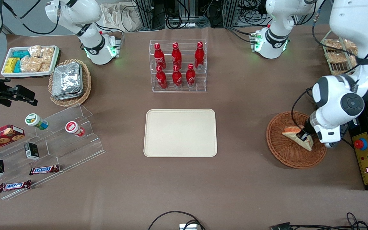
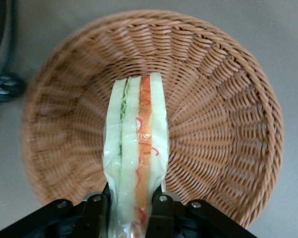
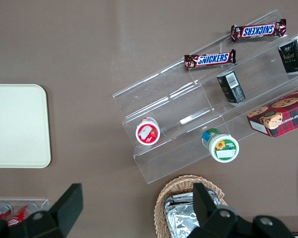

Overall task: Place sandwich from basket to tray
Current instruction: 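Lift the sandwich and carry it with the left gripper to the cream tray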

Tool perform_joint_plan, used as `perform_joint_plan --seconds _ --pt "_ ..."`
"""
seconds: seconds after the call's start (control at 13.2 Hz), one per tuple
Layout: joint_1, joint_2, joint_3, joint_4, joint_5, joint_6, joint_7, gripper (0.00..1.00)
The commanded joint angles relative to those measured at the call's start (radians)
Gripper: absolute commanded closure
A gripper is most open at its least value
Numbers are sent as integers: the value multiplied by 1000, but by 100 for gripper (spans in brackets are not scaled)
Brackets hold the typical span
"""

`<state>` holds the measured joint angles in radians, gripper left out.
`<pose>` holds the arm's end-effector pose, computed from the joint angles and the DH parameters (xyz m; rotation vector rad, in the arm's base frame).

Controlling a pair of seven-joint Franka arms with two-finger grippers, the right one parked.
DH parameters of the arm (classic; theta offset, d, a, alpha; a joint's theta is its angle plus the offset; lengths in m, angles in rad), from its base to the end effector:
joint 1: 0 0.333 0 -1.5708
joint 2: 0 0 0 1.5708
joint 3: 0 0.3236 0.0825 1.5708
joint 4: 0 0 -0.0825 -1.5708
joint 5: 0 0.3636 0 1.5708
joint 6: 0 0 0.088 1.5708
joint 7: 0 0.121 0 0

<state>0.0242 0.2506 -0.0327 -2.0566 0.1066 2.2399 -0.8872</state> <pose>0.5648 -0.0001 0.3165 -2.7996 -1.2010 0.0435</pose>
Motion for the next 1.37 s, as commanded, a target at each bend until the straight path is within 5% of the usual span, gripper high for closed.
perform_joint_plan --seconds 0.0,0.46,0.84,1.29 --pt "-15 -51 -137 73 80 -165 -16 100" --pt "-87 4 -456 255 94 -326 4 100" --pt "-285 175 -457 337 110 -214 -4 100" --pt "-329 383 -457 417 249 -112 -25 88"
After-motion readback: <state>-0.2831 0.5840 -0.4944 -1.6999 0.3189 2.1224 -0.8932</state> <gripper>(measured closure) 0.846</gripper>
